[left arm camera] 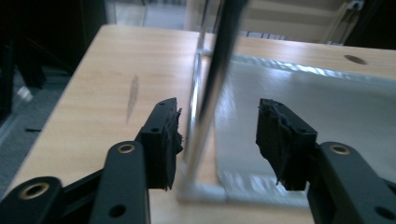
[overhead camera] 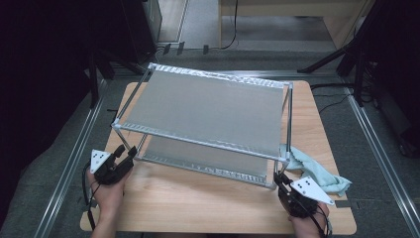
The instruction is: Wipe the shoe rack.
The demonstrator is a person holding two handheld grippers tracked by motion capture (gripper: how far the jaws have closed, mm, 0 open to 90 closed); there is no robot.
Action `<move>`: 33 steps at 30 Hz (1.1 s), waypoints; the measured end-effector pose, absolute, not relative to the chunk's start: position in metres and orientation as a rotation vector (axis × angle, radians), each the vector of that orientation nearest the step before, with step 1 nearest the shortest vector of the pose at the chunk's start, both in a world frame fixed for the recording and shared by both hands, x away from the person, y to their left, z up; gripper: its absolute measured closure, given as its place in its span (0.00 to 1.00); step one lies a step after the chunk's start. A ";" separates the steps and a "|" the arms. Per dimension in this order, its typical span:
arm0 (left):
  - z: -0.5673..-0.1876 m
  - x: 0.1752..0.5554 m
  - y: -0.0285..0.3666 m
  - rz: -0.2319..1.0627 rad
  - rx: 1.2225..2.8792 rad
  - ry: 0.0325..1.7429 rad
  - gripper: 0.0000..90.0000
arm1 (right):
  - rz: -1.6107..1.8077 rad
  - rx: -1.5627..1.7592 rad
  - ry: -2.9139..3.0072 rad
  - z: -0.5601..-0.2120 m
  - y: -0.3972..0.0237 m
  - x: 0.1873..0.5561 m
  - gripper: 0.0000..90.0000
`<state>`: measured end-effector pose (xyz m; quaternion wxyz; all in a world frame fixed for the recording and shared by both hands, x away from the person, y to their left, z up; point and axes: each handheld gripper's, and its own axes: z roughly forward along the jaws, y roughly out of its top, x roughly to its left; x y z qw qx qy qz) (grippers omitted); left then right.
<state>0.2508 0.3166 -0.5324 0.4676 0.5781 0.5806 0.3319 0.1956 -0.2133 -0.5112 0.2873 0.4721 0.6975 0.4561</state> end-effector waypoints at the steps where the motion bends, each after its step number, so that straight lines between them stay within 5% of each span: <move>1: -0.535 0.255 0.319 0.811 1.413 1.436 0.59 | 1.221 1.269 1.866 -0.511 -0.215 0.195 0.90; 3: -0.541 0.264 0.321 0.777 1.414 1.414 0.62 | 1.242 1.286 1.868 -0.511 -0.220 0.195 0.90; 7: -0.541 0.263 0.316 0.808 1.486 1.379 0.87 | 1.225 1.276 1.852 -0.512 -0.215 0.194 0.90; 14: -0.538 0.237 0.314 0.850 1.576 1.352 0.90 | 1.170 1.309 1.829 -0.509 -0.213 0.202 0.90; 24: -0.529 0.170 0.305 0.736 1.693 1.323 0.89 | 1.152 1.370 1.769 -0.508 -0.222 0.239 0.90; 25: -0.528 0.165 0.306 0.729 1.689 1.300 0.87 | 1.155 1.373 1.769 -0.508 -0.223 0.243 0.90; 27: -0.527 0.162 0.307 0.771 1.626 1.288 0.68 | 1.152 1.371 1.779 -0.507 -0.224 0.250 0.90; 29: -0.523 0.164 0.310 0.801 1.569 1.283 0.63 | 1.147 1.361 1.791 -0.506 -0.223 0.255 0.90; 33: -0.526 0.166 0.307 0.814 1.590 1.225 0.85 | 1.157 1.354 1.796 -0.507 -0.221 0.261 0.90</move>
